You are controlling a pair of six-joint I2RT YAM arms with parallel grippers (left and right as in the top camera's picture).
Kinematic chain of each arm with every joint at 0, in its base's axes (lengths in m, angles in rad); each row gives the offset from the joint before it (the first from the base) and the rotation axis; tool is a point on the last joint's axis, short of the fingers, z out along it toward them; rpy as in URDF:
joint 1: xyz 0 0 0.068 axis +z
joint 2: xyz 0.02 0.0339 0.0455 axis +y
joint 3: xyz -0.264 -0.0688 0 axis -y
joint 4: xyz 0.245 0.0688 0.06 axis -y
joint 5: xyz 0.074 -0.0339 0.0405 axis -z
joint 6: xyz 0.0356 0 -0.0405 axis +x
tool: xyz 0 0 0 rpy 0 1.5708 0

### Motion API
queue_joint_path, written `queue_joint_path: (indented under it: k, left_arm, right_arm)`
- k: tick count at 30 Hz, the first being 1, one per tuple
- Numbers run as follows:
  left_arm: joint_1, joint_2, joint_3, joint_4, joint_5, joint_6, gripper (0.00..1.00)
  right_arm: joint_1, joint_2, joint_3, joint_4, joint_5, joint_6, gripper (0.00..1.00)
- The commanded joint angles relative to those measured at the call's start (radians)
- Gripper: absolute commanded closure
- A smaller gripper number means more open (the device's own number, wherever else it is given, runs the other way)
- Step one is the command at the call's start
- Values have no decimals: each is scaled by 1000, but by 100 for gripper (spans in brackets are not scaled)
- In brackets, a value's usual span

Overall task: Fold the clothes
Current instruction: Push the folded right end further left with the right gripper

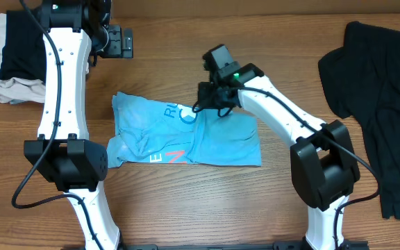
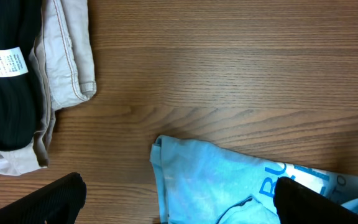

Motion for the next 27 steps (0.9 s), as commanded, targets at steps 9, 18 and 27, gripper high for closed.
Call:
queue_joint_path:
  k: [9,18,27]
  left_arm:
    - [4,-24,15,4,-9,23,0]
    - [4,-24,15,3,-9,23,0]
    - [4,-24,15,4,-9,23,0]
  right_arm:
    - [112,6,35,82,-12,-15,96]
    - [37,-14,94,-116,67,-14,0]
    - [-121,-29,78,-491,108,-13,84]
